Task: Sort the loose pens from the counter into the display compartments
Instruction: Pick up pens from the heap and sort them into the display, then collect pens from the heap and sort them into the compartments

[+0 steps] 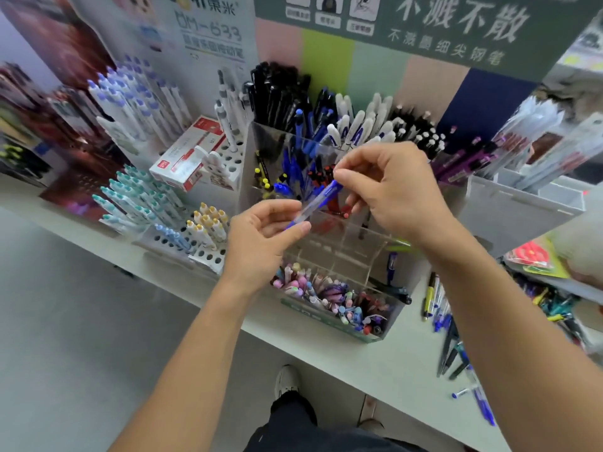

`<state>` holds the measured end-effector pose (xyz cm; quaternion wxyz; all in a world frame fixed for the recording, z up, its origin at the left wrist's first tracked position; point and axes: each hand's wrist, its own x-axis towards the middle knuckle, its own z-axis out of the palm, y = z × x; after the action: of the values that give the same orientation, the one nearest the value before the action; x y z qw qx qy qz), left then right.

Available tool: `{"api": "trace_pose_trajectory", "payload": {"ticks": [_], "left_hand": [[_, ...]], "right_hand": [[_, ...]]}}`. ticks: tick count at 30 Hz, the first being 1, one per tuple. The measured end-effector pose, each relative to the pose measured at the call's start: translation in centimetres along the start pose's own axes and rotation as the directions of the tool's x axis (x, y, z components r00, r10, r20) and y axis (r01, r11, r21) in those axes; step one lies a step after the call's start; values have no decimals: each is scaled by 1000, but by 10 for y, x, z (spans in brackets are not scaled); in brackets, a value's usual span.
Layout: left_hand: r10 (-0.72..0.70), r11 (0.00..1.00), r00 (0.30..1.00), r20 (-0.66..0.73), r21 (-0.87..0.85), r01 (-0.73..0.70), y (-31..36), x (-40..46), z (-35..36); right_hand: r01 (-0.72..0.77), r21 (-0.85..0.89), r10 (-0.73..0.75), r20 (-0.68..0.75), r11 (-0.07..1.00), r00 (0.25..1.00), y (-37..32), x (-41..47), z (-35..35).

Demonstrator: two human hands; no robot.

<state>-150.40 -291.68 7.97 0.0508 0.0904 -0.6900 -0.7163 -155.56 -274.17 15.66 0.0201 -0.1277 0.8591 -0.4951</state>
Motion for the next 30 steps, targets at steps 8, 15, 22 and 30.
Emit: {"api": "trace_pose_trajectory", "payload": {"ticks": [8, 15, 22, 30], "left_hand": [[-63, 964, 992, -113, 249, 89, -15, 27, -20], [-23, 967, 1000, 21, 252, 17, -14, 35, -17], [159, 931, 983, -91, 346, -118, -16, 27, -10], [202, 944, 958, 202, 220, -246, -56, -74, 126]], "right_hand": [[310, -576, -424, -71, 756, 903, -7, 39, 0], [380, -675, -236, 300, 632, 924, 13, 57, 46], [267, -574, -198, 180, 774, 963, 2, 21, 13], [-20, -160, -97, -693, 987, 714, 102, -112, -90]]}}
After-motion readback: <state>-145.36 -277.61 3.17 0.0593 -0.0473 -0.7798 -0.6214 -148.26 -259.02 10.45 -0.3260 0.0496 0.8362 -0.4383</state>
